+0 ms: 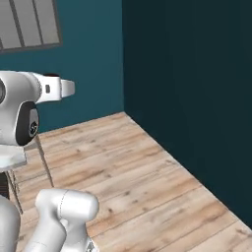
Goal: Take the cupcakes from the fridge and place them on the empty tray on the dining counter.
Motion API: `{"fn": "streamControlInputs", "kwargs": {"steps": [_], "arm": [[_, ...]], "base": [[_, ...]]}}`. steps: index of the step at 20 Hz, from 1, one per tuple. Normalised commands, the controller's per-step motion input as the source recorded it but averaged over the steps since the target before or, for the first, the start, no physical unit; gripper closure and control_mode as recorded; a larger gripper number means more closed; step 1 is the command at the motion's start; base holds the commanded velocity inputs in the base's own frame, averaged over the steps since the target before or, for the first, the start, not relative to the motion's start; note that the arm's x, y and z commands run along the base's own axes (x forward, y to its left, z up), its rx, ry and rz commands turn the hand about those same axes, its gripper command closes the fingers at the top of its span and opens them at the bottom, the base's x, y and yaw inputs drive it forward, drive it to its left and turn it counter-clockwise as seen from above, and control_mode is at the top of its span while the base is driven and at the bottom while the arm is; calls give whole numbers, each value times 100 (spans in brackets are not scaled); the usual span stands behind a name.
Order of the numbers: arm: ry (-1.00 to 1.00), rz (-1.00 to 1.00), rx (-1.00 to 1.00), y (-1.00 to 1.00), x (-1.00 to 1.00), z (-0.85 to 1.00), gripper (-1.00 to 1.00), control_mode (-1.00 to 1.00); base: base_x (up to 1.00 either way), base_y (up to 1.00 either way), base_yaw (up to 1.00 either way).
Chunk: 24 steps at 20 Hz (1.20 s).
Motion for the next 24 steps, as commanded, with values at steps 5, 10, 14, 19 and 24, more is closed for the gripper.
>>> {"fn": "streamControlInputs", "kwargs": {"steps": [5,10,14,19,24], "arm": [[0,0,0,0,0,0,100,100],[0,0,0,0,0,0,100,100],[0,0,0,0,0,0,100,100],[0,0,0,0,0,0,100,100],[0,0,0,0,0,0,100,100]], "base": [[100,-20,78],[100,-35,64],[100,-48,61],[100,-53,63],[100,-57,62]]}}
